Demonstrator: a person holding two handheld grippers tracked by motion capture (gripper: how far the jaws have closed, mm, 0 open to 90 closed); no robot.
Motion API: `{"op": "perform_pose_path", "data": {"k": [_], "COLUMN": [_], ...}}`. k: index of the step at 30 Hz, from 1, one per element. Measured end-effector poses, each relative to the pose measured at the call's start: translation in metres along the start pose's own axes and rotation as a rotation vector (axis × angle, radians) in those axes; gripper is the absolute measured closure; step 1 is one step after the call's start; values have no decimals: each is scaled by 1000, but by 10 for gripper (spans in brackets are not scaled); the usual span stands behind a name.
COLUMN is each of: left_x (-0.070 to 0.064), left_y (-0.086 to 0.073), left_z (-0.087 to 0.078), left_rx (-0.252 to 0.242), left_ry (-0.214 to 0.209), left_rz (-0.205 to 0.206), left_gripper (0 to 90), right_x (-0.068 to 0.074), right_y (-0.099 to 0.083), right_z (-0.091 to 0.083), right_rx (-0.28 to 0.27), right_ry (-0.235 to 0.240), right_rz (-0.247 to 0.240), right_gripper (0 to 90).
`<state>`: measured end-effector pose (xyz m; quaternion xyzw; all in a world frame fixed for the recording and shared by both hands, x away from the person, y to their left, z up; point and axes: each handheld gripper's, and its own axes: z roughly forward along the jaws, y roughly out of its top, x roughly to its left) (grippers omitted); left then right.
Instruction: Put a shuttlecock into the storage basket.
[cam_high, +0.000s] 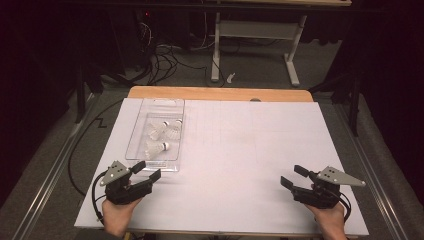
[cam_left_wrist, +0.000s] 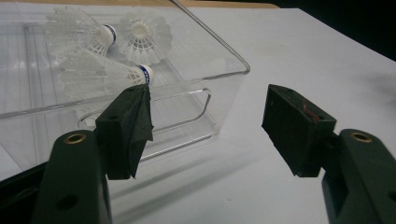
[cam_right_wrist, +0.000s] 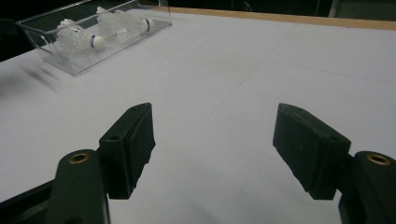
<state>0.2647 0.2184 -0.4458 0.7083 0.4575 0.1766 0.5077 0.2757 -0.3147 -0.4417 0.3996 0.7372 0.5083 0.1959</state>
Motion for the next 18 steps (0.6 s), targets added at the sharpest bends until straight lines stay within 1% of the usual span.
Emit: {"op": "perform_pose_path", "data": {"k": [18], "left_x": [1], "left_y": [0], "left_z": [-1], "left_rx": [-5], "left_ry": [0], "left_rz": [-2], "left_gripper": [335], "right_x": [0], "right_y": [0], "right_z": [1], "right_rx": [4], "right_ry": [0], "right_rz": [-2], "right_gripper": [297]}}
